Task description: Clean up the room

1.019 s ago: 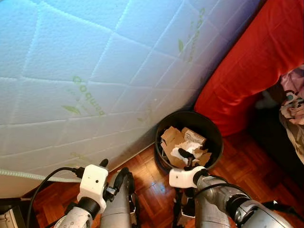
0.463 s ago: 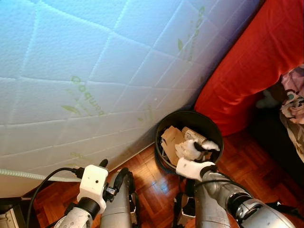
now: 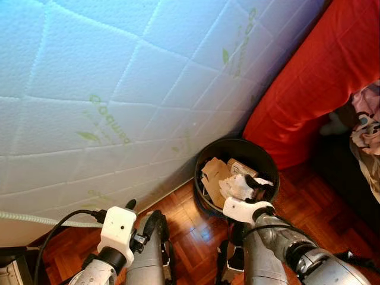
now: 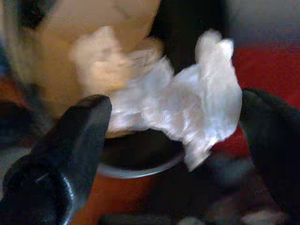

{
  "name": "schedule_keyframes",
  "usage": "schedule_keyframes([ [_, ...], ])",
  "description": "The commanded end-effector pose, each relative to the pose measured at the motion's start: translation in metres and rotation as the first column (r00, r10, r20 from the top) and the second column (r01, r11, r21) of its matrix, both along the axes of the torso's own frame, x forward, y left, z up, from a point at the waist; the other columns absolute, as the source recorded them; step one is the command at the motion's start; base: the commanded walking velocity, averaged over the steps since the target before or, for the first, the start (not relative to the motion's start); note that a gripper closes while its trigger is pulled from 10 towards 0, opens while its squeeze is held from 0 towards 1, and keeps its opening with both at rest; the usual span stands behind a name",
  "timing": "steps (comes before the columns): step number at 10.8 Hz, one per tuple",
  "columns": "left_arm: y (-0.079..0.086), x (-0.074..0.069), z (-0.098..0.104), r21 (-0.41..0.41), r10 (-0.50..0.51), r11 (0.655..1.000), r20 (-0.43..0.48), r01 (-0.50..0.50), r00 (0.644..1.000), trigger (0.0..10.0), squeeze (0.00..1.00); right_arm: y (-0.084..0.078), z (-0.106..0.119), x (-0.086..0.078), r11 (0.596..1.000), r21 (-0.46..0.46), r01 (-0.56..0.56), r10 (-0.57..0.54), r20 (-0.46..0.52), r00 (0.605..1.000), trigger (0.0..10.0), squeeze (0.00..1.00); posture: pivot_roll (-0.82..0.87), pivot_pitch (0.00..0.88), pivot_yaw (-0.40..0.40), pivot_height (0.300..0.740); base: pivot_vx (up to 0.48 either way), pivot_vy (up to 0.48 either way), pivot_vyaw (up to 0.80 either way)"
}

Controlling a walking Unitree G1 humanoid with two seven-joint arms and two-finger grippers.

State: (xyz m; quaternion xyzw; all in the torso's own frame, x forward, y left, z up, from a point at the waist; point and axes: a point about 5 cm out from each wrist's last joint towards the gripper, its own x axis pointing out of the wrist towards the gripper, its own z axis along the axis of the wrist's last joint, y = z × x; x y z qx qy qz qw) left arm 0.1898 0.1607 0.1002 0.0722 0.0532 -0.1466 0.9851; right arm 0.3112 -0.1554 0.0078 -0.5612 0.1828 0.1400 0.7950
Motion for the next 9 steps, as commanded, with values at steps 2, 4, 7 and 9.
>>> schedule_keyframes([
  [2, 0.000, -0.006, -0.004, 0.013, -0.001, 1.000, -0.027, 0.001, 1.000, 10.0, 0.00, 0.002, -0.006, -0.006, 1.000, 0.015, 0.003, -0.003, 0.000, 1.000, 10.0, 0.00, 0.29, 0.393, 0.013, 0.610, 0.000, 0.000, 0.00],
  [4, 0.001, -0.006, -0.005, 0.015, 0.001, 1.000, -0.029, -0.001, 1.000, 10.0, 0.00, 0.011, 0.013, 0.008, 0.991, -0.088, -0.102, 0.116, 0.168, 0.979, 10.0, 0.00, 0.29, 0.392, 0.009, 0.610, 0.000, 0.000, 0.00],
  [7, 0.000, -0.006, -0.004, 0.011, 0.002, 1.000, -0.029, -0.002, 1.000, 10.0, 0.00, -0.003, -0.012, -0.010, 0.999, 0.009, 0.048, -0.047, -0.082, 0.995, 10.0, 0.00, 0.28, 0.397, 0.005, 0.610, 0.000, 0.000, 0.00],
  [9, 0.000, -0.006, -0.005, 0.011, 0.004, 1.000, -0.029, -0.004, 1.000, 10.0, 0.00, 0.003, -0.013, -0.012, 0.998, -0.044, -0.040, 0.037, -0.065, 0.997, 10.0, 0.00, 0.29, 0.400, 0.005, 0.610, 0.000, 0.000, 0.00],
])
